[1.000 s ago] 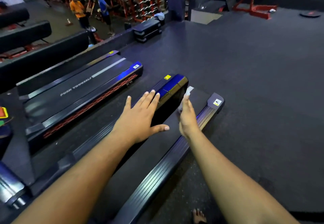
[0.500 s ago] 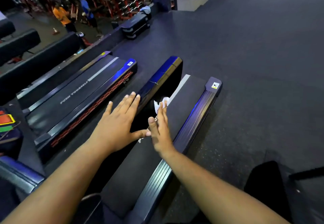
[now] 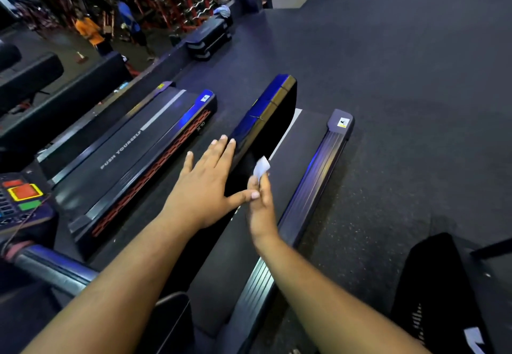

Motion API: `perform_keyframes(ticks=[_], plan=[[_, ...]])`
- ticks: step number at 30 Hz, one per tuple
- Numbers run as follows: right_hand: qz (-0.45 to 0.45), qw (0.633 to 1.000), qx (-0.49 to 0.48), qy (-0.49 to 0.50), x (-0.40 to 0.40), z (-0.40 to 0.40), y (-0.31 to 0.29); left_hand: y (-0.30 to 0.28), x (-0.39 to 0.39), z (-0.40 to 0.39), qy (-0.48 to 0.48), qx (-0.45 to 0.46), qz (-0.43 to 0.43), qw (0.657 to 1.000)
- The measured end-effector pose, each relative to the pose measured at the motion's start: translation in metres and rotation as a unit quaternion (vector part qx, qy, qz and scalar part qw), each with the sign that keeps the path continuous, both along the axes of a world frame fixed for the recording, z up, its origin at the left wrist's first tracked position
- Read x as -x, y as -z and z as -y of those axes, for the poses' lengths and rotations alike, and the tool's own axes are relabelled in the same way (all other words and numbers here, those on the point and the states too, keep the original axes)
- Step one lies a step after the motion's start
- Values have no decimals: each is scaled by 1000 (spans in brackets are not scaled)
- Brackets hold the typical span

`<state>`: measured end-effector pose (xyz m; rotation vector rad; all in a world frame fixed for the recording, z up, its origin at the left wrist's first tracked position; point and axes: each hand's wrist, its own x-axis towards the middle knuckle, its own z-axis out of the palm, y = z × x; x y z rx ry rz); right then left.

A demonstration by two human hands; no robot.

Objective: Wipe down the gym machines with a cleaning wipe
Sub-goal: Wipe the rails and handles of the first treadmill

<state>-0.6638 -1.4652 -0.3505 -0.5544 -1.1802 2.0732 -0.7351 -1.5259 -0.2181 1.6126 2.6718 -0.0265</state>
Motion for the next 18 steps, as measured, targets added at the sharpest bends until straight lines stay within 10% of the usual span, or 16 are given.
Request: perform_keyframes(ticks=[4, 9, 14, 18], plan=[[156, 937, -302, 82, 20, -48, -27, -3, -3, 7, 5, 0, 0, 1000], [140, 900, -413, 17, -17, 9, 6, -2, -9, 33, 7, 15, -3, 1000], [101, 925, -362, 49, -6, 13, 7, -2, -13, 47, 13, 21, -9, 1000], [137, 975, -130, 116, 28, -50, -30, -1, -17, 59, 14, 21, -14, 1000]])
